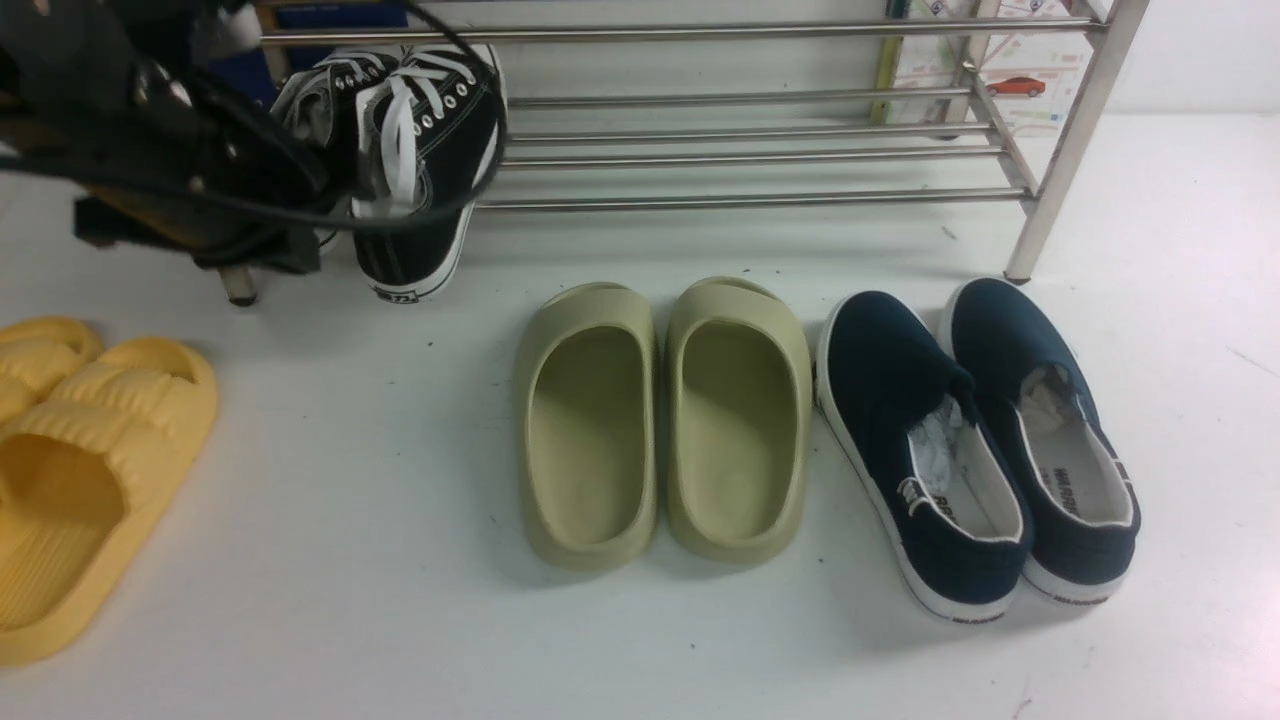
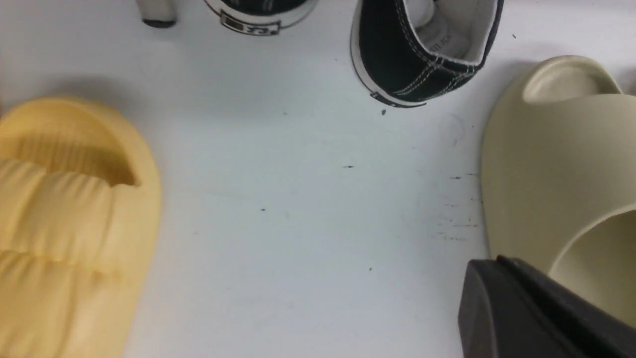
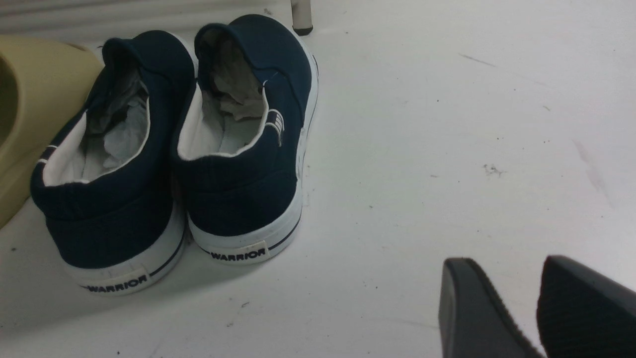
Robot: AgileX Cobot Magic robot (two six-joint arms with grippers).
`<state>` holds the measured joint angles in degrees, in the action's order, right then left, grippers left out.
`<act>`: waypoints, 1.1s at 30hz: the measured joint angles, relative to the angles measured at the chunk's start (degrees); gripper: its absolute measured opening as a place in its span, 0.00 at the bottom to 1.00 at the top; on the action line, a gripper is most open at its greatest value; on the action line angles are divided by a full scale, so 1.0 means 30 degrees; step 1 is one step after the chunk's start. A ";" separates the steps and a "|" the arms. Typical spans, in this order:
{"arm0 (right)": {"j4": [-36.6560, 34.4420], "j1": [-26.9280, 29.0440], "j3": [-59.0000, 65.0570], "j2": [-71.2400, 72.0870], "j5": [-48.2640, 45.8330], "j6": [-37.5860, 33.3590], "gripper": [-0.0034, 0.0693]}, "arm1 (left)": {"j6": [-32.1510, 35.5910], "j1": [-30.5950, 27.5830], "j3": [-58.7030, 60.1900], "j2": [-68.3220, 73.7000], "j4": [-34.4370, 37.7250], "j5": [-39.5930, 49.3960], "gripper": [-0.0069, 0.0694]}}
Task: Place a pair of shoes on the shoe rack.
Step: Use the left arm to put a shoe into the shoe rack
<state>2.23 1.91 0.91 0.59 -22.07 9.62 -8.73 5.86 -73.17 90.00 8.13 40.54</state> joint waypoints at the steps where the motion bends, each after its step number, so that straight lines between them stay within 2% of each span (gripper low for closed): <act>1: 0.0000 0.0000 0.0000 0.0000 0.0000 0.0000 0.38 | 0.0017 0.0023 0.0650 0.0250 0.0219 -0.0924 0.07; 7: 0.0000 0.0000 0.0000 0.0000 0.0000 0.0000 0.38 | 0.0017 0.0023 0.0676 0.2986 0.0575 -0.2642 0.07; 15: 0.0000 0.0000 0.0000 0.0000 0.0000 0.0000 0.38 | 0.0017 0.0023 -0.2916 0.5924 0.0789 -0.2828 0.07; 20: 0.0000 0.0000 0.0000 0.0000 0.0000 0.0000 0.38 | 0.0040 0.0023 -0.5652 0.7213 0.0727 -0.0369 0.07; 26: 0.0000 0.0000 0.0000 0.0000 0.0000 0.0000 0.38 | 0.0078 0.0102 -0.8108 0.7686 0.0981 0.0911 0.07; 33: 0.0000 0.0000 0.0000 0.0000 0.0000 0.0000 0.38 | 0.0078 0.0056 -0.9515 0.7867 0.0905 -0.1598 0.07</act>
<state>2.23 1.91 0.91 0.59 -22.07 9.62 -8.50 6.03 -101.71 113.61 10.84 35.74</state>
